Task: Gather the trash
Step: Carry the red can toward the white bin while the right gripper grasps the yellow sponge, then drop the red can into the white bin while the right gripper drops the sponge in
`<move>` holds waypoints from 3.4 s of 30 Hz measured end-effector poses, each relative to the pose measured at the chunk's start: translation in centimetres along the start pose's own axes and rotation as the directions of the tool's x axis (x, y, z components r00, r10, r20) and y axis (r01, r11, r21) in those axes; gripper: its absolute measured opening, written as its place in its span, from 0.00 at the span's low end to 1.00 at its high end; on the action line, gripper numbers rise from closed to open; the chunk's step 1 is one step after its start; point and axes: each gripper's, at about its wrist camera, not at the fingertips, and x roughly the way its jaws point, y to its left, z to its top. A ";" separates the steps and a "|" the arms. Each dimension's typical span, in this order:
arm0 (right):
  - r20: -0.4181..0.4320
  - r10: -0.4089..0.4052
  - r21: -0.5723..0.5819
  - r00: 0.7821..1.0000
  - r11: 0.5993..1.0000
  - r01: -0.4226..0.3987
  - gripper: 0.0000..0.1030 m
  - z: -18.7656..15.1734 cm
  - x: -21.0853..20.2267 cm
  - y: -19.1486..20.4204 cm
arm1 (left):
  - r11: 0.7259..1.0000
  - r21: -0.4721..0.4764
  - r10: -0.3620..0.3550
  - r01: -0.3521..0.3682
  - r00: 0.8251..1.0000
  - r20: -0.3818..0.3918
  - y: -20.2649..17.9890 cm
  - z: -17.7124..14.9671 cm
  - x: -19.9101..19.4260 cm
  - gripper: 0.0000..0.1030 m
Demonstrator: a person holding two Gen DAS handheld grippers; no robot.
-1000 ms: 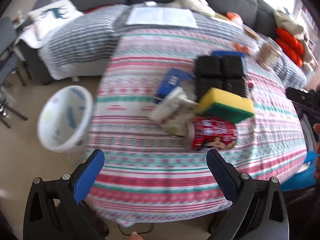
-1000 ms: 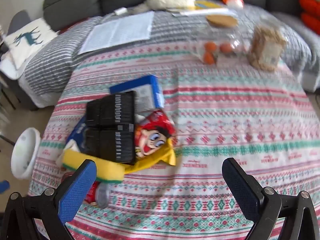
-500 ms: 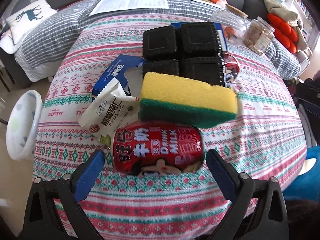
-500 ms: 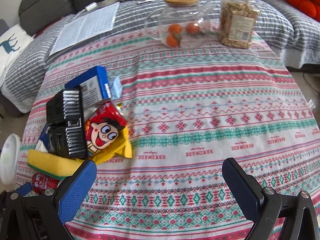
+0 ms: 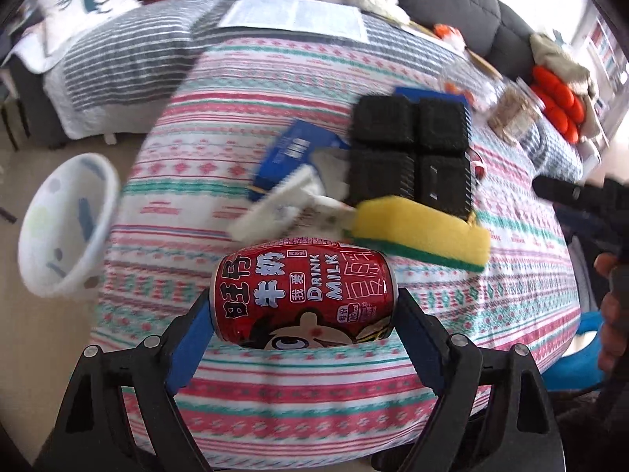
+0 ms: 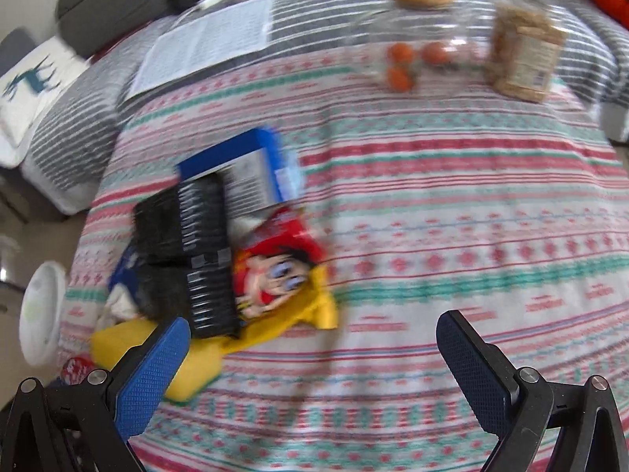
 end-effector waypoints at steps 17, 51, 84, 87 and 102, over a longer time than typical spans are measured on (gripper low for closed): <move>-0.282 0.179 -0.041 0.943 0.979 -0.198 0.89 -4.2 6.6 6.1 | 0.989 -0.136 0.075 -0.064 0.994 0.081 9.5 -2.1 -5.5 0.87; -0.229 0.357 -0.125 0.905 0.912 -0.391 0.78 -1.2 11.5 26.6 | 0.846 -0.528 0.139 -0.078 0.987 0.077 27.8 0.6 -8.0 0.87; -0.025 0.188 -0.233 0.982 0.954 -0.189 0.97 0.0 6.6 21.5 | 0.903 -0.344 0.268 -0.259 0.963 -0.023 27.6 3.2 -0.2 0.88; 0.010 0.154 -0.224 0.988 0.963 -0.148 0.97 0.4 4.9 18.2 | 0.900 -0.356 0.254 -0.251 0.966 -0.039 27.6 3.4 0.6 0.90; 0.042 0.018 0.013 0.999 1.000 -0.019 0.97 2.1 0.5 2.7 | 0.927 -0.191 0.323 -0.321 0.946 -0.025 20.0 3.9 -1.8 0.92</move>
